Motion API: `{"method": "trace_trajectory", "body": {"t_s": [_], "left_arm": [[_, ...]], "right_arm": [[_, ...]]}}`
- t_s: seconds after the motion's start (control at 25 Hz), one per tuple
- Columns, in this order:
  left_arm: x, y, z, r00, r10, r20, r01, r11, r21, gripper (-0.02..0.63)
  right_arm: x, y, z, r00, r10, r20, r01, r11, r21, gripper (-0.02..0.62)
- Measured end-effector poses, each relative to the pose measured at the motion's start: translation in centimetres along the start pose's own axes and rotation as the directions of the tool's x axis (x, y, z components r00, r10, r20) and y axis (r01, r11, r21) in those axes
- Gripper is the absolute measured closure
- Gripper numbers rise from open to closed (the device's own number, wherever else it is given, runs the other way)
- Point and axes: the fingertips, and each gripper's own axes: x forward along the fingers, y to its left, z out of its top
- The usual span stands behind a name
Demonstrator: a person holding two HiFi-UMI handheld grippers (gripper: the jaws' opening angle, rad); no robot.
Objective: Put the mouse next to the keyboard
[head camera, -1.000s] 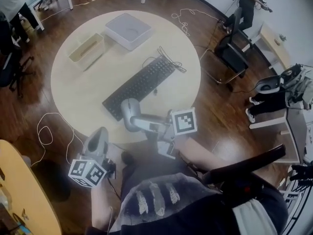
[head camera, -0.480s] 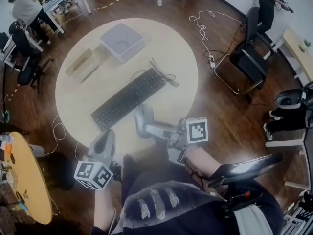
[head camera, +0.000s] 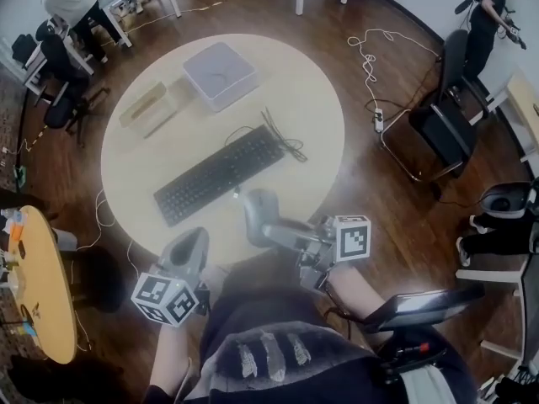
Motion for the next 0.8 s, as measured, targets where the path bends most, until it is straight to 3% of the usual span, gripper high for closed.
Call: {"method": "trace_trajectory", "body": {"t_s": [0.16, 0.4, 0.8], "left_arm": [[3.2, -1.0, 0.8, 0.998, -0.060, -0.010, 0.061, 0.996, 0.072, 0.609], [6.8, -1.1, 1.2, 0.989, -0.149, -0.026, 0.151, 0.983, 0.106, 0.609], [11.8, 3.3, 4.3, 0.954, -0.294, 0.067, 0.295, 0.955, -0.019, 0.607]], "right_arm": [[-1.9, -1.0, 1.5, 0.997, -0.067, 0.046, 0.068, 0.998, -0.013, 0.463], [-3.0, -1.5, 4.3, 0.990, -0.077, 0.119, 0.076, 0.997, 0.014, 0.463], [1.1, -4.3, 8.7, 0.949, -0.309, 0.068, 0.313, 0.947, -0.070, 0.463]]}}
